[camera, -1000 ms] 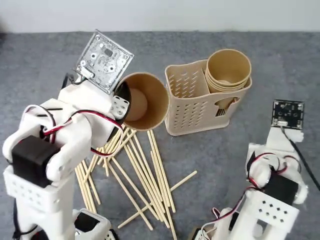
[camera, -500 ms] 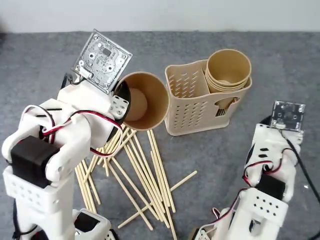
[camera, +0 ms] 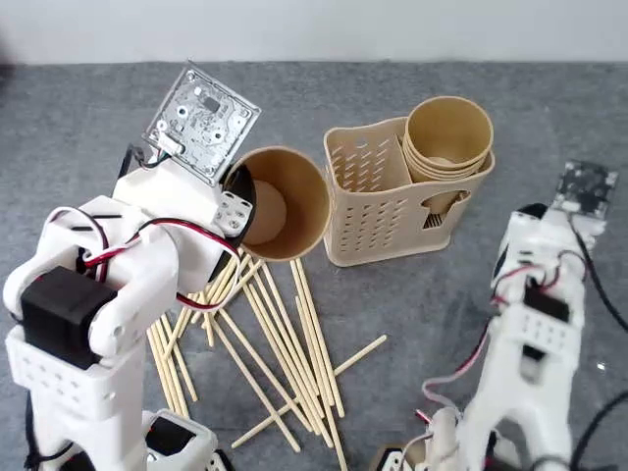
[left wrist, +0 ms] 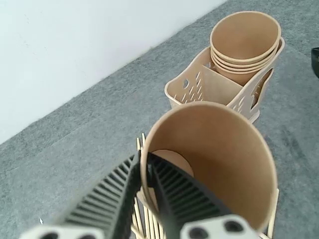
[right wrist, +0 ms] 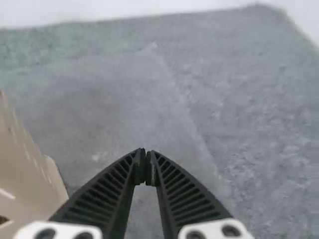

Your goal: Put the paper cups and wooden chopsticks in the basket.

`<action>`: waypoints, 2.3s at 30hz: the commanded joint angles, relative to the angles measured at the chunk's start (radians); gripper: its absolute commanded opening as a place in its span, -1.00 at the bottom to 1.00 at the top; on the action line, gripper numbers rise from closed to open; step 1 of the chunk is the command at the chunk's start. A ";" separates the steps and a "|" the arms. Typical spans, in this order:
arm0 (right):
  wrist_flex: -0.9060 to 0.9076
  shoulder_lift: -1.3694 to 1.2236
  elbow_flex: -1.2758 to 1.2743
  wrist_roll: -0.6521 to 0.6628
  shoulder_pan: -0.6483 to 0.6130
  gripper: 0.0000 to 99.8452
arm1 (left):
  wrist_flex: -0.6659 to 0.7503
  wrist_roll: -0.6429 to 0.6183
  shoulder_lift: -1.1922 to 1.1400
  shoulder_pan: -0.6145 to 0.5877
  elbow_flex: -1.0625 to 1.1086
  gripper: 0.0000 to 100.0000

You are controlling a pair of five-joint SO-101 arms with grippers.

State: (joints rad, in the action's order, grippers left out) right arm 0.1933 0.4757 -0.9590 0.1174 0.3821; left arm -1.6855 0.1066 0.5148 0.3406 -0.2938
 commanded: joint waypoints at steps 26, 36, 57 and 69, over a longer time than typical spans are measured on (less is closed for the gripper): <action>-0.018 0.096 -0.091 0.101 -0.278 -0.98 | -0.003 -0.006 0.002 -0.002 -0.047 -0.98; 0.285 0.596 -0.241 0.110 -0.429 -0.97 | -0.003 -0.006 0.002 -0.002 -0.047 -0.98; 0.578 0.929 -0.245 0.069 -0.197 -0.98 | 0.442 -0.143 -0.035 0.104 0.036 -0.98; 0.568 0.931 -0.336 0.051 -0.090 -0.98 | 0.721 -0.204 -0.262 0.230 0.045 -0.98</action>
State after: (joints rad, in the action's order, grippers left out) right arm 0.7656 1.3901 -1.3011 0.1772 0.2762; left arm -1.0334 -0.0852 0.2693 0.5447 -0.2417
